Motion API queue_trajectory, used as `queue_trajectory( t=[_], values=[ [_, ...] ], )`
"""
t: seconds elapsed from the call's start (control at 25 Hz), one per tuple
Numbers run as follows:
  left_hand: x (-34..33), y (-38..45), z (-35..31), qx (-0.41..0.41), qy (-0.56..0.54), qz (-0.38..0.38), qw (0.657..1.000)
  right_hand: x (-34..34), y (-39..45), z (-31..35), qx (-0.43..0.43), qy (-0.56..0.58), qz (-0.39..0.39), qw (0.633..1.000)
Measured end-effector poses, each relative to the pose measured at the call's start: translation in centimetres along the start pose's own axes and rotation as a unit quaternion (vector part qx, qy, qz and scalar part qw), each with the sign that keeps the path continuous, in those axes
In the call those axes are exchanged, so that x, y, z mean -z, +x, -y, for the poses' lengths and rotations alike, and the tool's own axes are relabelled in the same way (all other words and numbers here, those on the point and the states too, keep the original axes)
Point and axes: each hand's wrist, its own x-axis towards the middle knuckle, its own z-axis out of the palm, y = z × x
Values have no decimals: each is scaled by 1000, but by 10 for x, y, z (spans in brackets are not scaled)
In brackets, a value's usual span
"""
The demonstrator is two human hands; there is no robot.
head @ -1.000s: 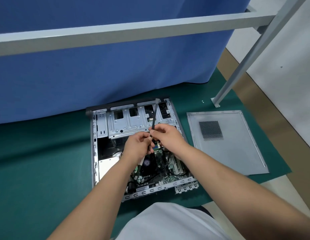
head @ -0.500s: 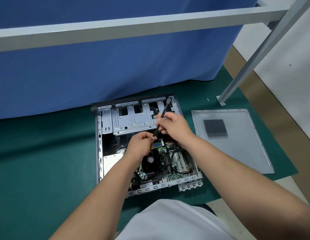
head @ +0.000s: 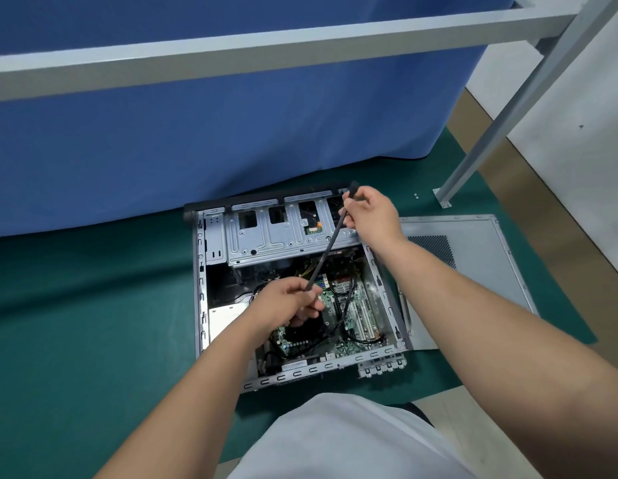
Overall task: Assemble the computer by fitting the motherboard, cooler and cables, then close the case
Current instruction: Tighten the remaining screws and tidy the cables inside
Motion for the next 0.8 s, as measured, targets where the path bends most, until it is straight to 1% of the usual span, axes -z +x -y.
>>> queue_trajectory(
  t=[0.04, 0.12, 0.2, 0.28, 0.36, 0.4, 0.52, 0.56, 0.68, 0.8],
  values=[
    [4, -3, 4, 12, 18, 4, 1000, 3, -1, 4, -7, 27, 12, 1000],
    [7, -5, 10, 22, 8, 3, 1000, 6, -11, 5, -37, 45, 83, 995],
    [5, -4, 13, 10, -20, 9, 1000, 5, -29, -6, -64, 10, 172, 983],
    [0, -1, 13, -7, -47, 15, 999, 2, -47, -19, -76, -18, 227, 971],
    [-5, 1, 14, -20, -62, 9, 998, -2, -60, -28, -74, -34, 238, 968],
    [-8, 1, 16, -28, -45, 1, 999, -3, -63, -30, -72, -42, 234, 969],
    [-12, 1, 22, -55, 73, -37, 995, -3, -61, -29, -82, -70, 201, 974],
    [-13, 1, 23, -59, 94, -46, 993, -3, -60, -27, -86, -76, 197, 974],
    [-15, 0, 23, -67, 102, -34, 992, -4, -59, -24, -80, -85, 208, 971],
    [-16, 3, 24, -73, 101, -21, 992, -3, -56, -21, -54, -111, 221, 967]
  ],
)
